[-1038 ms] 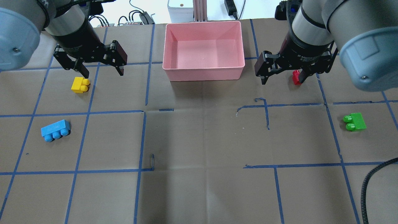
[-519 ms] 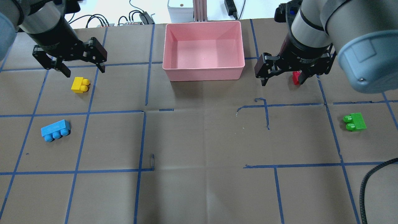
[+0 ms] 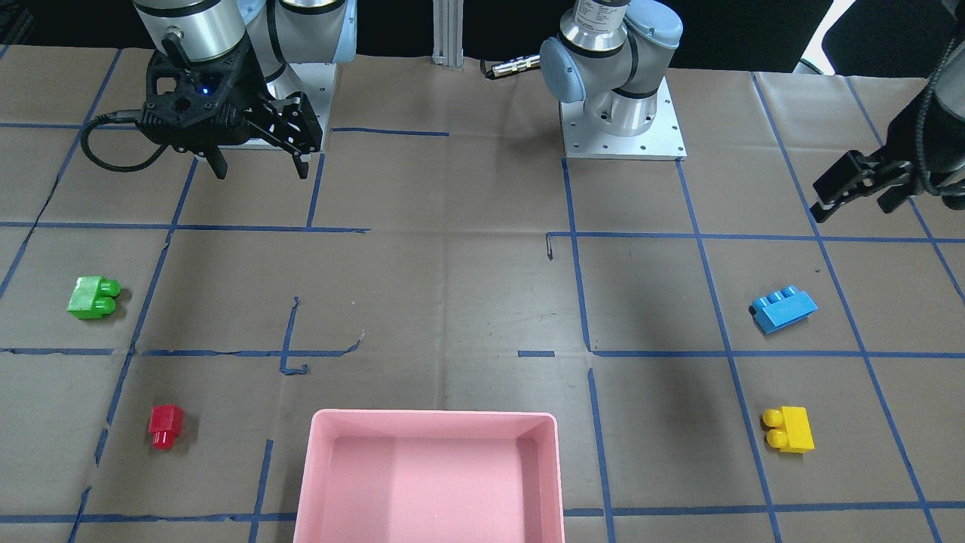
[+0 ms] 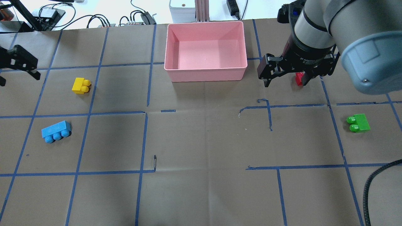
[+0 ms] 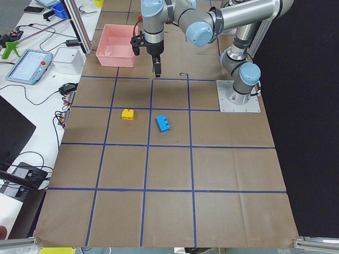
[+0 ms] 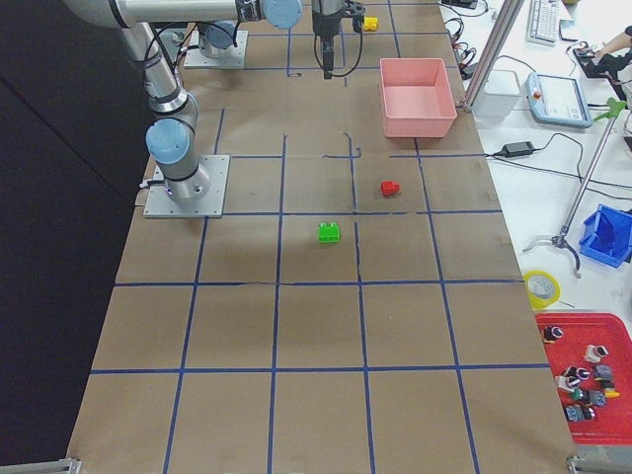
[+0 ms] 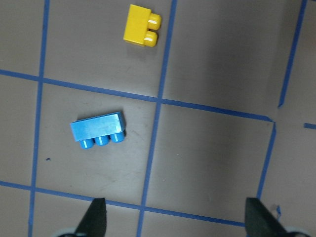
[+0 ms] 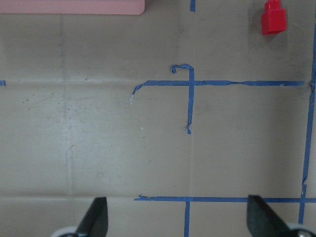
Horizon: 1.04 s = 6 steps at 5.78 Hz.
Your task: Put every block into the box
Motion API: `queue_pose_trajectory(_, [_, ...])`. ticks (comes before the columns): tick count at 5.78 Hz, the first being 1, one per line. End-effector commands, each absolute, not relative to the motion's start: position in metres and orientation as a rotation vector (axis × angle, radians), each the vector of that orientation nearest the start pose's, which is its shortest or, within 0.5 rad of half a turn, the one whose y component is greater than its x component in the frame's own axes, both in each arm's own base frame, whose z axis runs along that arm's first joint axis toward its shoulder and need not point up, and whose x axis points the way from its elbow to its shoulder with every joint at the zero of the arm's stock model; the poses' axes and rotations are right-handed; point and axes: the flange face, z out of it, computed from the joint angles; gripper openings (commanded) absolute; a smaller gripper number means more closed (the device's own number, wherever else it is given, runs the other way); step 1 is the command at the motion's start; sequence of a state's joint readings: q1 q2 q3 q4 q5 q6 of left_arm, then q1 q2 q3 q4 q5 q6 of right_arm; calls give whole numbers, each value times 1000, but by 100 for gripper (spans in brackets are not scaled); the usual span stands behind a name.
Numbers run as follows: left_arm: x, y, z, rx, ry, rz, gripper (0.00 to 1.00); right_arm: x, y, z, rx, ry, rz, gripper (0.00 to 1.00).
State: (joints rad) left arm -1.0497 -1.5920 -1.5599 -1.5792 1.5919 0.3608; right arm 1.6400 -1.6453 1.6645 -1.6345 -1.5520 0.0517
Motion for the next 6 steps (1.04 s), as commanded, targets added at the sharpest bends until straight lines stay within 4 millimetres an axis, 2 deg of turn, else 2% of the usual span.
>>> queue_pose_trajectory(1, [206, -468, 463, -203, 3147, 83, 99, 141, -463, 480, -153, 3126, -58, 100])
queue_pose_trajectory(2, [210, -466, 461, -109, 3155, 92, 99, 103, -473, 480, -137, 3127, -58, 100])
queue_pose_trajectory(3, [210, -468, 453, 152, 3170, 108, 99, 60, -481, 478, -247, 3123, -50, 100])
queue_pose_trajectory(4, [211, -468, 446, 459, 3152, 125, 99, 25, -484, 478, -283, 3124, -50, 100])
queue_pose_trajectory(6, [214, -469, 444, 1235, 2930, 158, 99, -36, -485, 474, -344, 3120, -40, 100])
